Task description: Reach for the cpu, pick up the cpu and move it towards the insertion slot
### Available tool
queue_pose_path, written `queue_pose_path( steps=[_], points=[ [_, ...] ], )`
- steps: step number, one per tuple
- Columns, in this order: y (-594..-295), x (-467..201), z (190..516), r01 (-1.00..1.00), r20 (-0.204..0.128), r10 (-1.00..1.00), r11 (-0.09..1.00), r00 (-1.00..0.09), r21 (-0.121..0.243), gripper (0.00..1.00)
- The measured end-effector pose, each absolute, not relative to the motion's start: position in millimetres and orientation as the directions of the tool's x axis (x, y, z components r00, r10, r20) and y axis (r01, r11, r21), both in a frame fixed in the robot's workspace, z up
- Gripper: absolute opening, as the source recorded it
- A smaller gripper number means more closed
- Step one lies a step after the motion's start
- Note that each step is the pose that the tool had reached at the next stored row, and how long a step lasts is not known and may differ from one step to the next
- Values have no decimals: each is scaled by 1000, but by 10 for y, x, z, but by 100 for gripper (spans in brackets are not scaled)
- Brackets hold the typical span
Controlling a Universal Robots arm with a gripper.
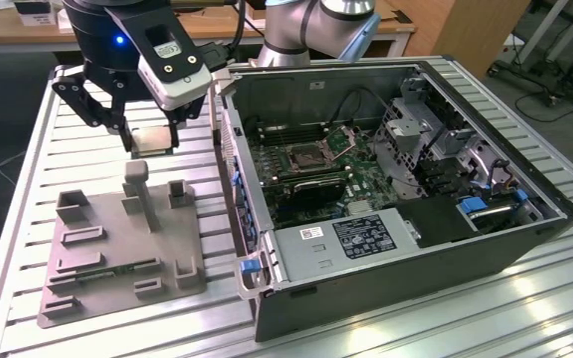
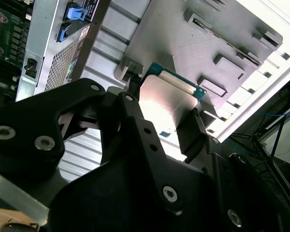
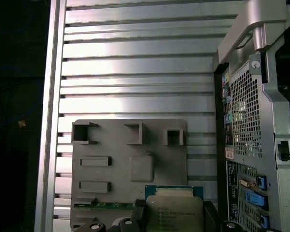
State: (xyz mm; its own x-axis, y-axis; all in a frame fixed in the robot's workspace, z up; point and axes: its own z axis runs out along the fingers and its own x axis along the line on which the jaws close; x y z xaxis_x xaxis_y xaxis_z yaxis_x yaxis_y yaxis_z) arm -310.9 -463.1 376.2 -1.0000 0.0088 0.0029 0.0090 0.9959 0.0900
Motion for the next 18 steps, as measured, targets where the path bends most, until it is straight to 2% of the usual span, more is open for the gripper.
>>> queue_pose_path(
  steps=[18],
  points=[
    [-4632, -3049, 3763, 9, 3, 9, 996, -1000, 90, 54]
  ],
)
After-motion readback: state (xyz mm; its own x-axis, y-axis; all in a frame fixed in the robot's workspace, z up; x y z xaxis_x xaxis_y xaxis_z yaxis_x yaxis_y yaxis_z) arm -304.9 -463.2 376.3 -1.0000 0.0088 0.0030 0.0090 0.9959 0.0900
